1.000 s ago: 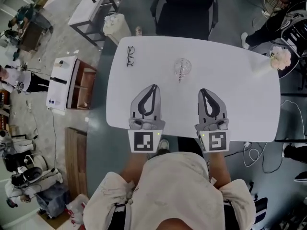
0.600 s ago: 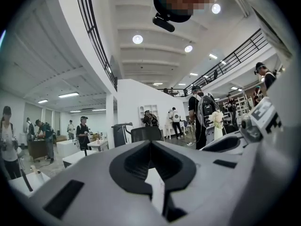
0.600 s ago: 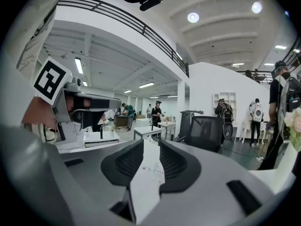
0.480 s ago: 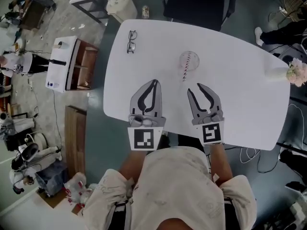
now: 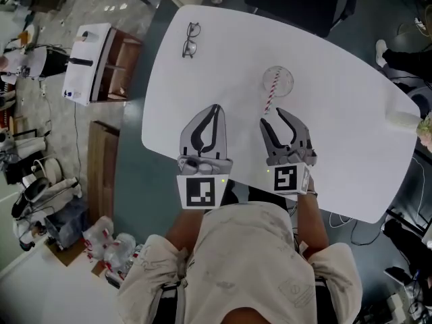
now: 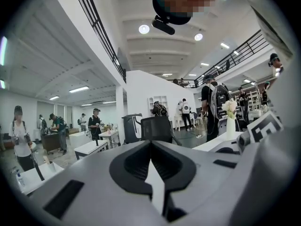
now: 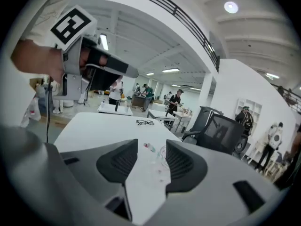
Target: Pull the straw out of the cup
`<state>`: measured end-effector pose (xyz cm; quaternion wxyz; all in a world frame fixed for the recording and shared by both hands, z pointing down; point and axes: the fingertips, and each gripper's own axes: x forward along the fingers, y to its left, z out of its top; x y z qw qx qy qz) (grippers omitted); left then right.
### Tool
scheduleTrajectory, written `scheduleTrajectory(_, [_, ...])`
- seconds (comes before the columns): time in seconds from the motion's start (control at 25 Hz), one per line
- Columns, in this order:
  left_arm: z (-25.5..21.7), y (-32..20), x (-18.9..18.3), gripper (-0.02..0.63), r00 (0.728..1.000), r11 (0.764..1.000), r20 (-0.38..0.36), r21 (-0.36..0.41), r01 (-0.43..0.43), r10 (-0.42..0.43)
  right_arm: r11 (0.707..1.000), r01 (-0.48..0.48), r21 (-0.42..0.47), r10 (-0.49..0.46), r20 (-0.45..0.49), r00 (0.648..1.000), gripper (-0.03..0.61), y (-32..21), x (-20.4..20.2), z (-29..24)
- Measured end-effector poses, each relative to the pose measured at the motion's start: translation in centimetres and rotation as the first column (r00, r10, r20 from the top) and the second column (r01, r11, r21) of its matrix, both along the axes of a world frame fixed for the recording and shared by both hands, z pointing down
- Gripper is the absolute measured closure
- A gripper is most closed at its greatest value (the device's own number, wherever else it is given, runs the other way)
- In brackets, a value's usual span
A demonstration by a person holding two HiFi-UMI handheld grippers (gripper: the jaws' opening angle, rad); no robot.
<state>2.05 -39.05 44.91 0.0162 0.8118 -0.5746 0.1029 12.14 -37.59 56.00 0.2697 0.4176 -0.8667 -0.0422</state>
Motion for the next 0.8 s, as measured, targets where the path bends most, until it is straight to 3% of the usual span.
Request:
scheduleTrajectory(0.36, [2.1,-0.5,-0.2,0.608,0.998,0.997,-0.003,-0.062,0.055,-0.055,0.980,0.191,0.056,-0.176,-0.204,0.963,0.388,-0.8,-0.9,2.8])
scheduleTrajectory(0.8, [2.4,-1.1,-0.1,0.607,0.997,0.996,-0.011,-0.057,0.070,-0.071,0.936,0.336,0.103,-0.288,-0.326,0.901,0.426,-1.2,-1.2,3.5])
